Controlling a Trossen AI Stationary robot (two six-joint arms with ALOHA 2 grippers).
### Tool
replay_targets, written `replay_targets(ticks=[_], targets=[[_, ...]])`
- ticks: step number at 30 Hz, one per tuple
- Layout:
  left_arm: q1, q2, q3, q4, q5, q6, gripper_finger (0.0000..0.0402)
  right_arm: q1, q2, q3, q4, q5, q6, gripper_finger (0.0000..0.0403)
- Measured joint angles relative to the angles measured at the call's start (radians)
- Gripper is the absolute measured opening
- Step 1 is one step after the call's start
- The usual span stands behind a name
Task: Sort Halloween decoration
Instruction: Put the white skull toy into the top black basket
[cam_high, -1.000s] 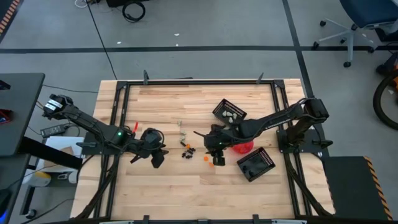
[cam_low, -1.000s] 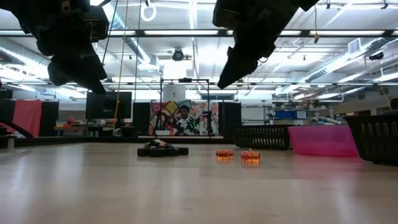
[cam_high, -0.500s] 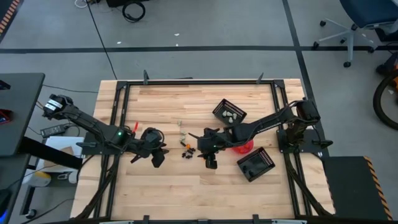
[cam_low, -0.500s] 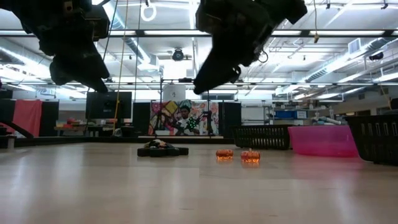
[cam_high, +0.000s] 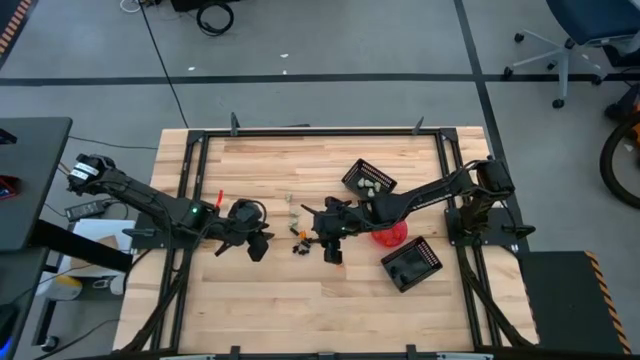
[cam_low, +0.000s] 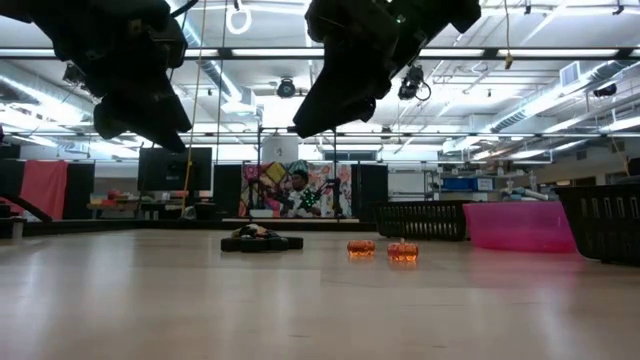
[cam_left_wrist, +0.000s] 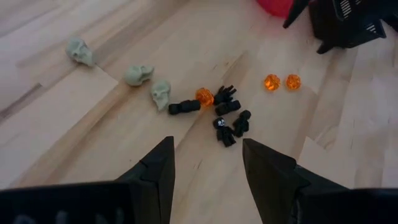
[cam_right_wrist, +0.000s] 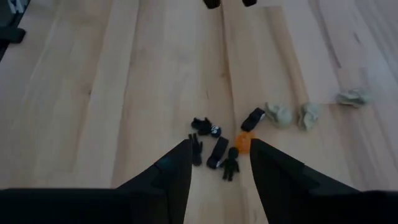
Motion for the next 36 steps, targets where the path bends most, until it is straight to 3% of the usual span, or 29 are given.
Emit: replay_targets(ticks=[8,21,29,36], targets=[[0.000,0.000,0.000,0.001,0.007,-0.005,0.0162,-0.035,0.004,0.000,0.051,0.000,-0.029,0.0166],[0.005,-0.013,0.000,-0.025,0.139,0.000,0.0162,-0.056,0.121,0.000,0.221,0.021,-0.028,0.0166],[0.122,-0.012,0.000,-0.143,0.154,0.131,0.0162,-0.086,0.271,-0.001,0.416,0.041,-0.035,0.0166],[0.193,-0.023,0.000,-0.135,0.231,0.153,0.0162,-0.153,0.294,-0.001,0.478,0.120,-0.048,0.0166]])
